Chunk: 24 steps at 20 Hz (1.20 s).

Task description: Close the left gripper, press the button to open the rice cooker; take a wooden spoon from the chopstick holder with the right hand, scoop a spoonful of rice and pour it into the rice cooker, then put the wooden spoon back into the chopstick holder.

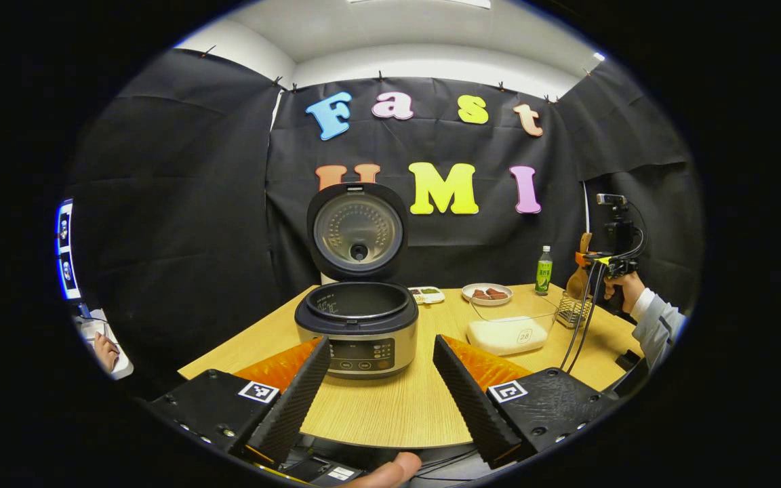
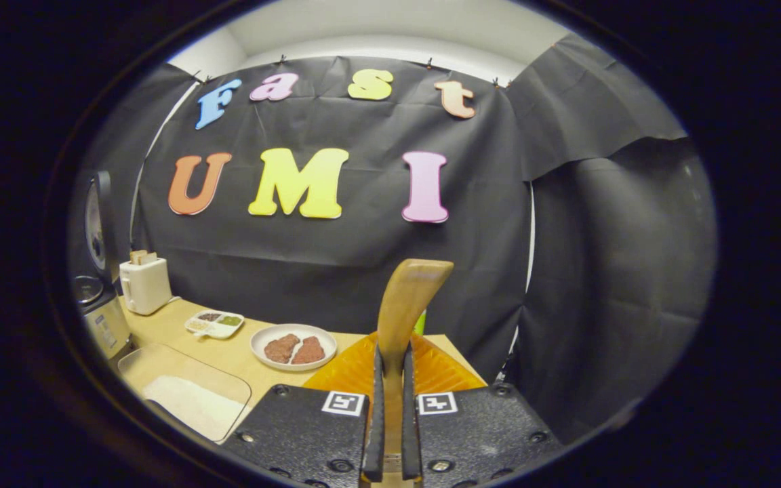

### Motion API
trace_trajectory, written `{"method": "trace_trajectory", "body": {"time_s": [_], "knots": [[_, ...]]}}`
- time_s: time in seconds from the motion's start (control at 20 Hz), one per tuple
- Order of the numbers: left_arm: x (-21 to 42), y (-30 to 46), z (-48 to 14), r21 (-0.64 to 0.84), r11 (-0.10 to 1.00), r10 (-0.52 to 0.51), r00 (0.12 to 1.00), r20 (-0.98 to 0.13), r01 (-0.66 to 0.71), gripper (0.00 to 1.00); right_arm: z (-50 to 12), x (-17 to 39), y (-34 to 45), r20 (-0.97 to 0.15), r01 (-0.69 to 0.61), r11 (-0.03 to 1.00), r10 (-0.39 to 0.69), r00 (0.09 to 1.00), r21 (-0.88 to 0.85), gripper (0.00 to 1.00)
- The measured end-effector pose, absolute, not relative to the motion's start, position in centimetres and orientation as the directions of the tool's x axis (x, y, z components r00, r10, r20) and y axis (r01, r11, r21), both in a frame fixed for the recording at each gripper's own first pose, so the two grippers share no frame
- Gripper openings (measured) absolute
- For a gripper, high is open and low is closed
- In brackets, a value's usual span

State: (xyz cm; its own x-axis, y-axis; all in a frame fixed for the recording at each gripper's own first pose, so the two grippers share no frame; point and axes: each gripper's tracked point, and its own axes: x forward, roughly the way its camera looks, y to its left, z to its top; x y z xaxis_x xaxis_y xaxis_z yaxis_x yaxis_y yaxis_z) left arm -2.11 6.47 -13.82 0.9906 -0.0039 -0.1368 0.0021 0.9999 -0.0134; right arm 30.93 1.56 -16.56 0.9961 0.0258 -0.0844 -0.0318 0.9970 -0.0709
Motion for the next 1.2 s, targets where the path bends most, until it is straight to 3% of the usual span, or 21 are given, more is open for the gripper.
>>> {"method": "trace_trajectory", "body": {"time_s": [0.5, 0.7, 0.75, 0.9, 0.95, 1.05, 1.2], "knots": [[-2.0, 6.2, -14.0, 0.009, 1.000, -0.004, 0.989, -0.150, 0.006, 0.97, -23.2, 32.2, 0.3, -0.243, -0.011, 0.999, 0.022, 0.970, 0.049, 0.16], [-1.8, 6.0, -13.9, 0.012, 1.000, -0.003, 0.989, -0.149, 0.005, 0.96, -21.6, 31.9, 0.3, -0.199, -0.020, 0.996, 0.037, 0.979, 0.083, 0.22], [-1.9, 5.9, -13.9, 0.009, 1.000, -0.005, 0.989, -0.151, 0.006, 0.96, -21.2, 32.0, 0.1, -0.188, -0.009, 0.998, 0.021, 0.982, 0.062, 0.36], [-2.1, 5.6, -13.9, 0.013, 1.000, -0.007, 0.988, -0.152, 0.009, 0.96, -19.6, 31.3, 0.0, -0.167, 0.003, 1.000, 0.001, 0.986, 0.025, 0.58], [-2.2, 5.5, -13.7, 0.016, 1.000, -0.007, 0.989, -0.150, 0.010, 0.97, -19.1, 31.0, -0.1, -0.160, 0.006, 1.000, -0.002, 0.987, 0.020, 0.75], [-2.3, 5.4, -13.4, 0.021, 1.000, -0.009, 0.989, -0.145, 0.012, 0.97, -17.8, 30.3, -0.6, -0.135, 0.038, 0.999, -0.037, 0.990, 0.005, 0.93], [-2.2, 5.4, -12.4, 0.010, 1.000, -0.006, 0.991, -0.130, 0.008, 0.97, -15.3, 28.4, -0.8, -0.087, 0.070, 0.997, -0.071, 0.994, -0.014, 1.00]]}}
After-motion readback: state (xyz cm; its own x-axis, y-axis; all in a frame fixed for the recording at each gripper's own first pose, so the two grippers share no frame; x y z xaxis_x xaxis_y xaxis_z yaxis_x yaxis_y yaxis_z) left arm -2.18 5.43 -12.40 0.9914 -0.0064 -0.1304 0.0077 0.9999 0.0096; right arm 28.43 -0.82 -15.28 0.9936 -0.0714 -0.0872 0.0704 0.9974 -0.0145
